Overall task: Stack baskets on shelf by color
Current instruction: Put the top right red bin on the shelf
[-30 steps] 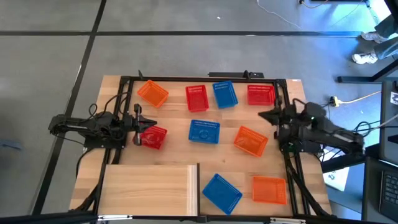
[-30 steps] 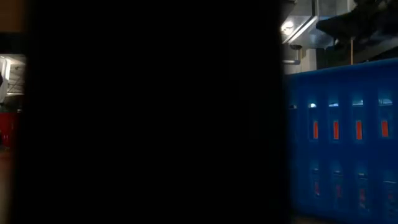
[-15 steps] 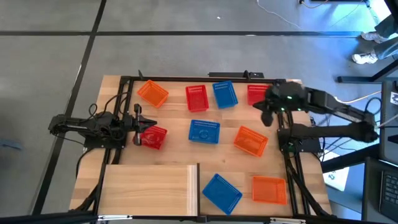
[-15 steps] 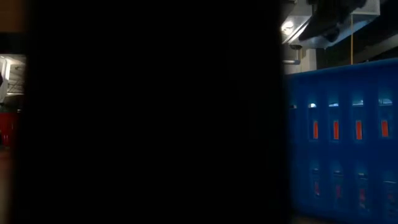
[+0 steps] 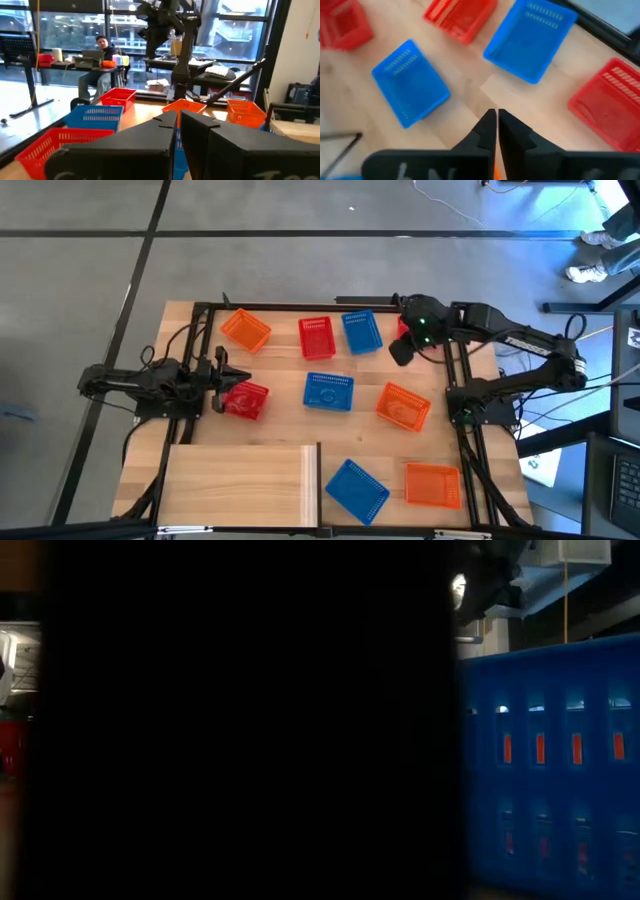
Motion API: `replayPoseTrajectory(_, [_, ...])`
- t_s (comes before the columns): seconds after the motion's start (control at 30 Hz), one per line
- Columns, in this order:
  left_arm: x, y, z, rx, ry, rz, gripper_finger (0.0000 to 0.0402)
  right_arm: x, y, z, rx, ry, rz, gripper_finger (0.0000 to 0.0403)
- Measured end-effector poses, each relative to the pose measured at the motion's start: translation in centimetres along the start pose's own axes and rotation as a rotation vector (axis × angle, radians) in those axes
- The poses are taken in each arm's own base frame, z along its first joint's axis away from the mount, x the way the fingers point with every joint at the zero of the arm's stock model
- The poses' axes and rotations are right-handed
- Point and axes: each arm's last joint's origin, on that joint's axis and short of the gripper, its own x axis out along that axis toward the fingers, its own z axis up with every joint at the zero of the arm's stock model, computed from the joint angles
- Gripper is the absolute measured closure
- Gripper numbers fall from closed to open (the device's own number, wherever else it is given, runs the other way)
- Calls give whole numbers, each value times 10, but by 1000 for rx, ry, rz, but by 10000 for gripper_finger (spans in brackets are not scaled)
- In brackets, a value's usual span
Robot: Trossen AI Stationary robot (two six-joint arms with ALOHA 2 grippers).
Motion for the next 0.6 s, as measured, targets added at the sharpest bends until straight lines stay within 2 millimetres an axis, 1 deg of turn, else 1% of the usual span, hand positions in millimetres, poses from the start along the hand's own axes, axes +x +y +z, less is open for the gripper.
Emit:
replayPoseTrajectory(0.13, [0,0,4,14,52,2,388,4,-6,10,47,18,-39,354])
replayPoseTrajectory(0.3, [-3,0,22,18,68,3,388,16,-23,15,207,101,-110,312])
replayPoseTrajectory(0.43, [-8,0,39,35,137,4,388,32,-38,20,312,209,-155,282])
replayPoseTrajectory(0.5, [-9,0,45,41,187,7,388,42,-45,25,308,226,-198,272])
replayPoseTrajectory(0.6, [-8,-1,57,40,191,7,388,58,-55,33,299,246,-232,268])
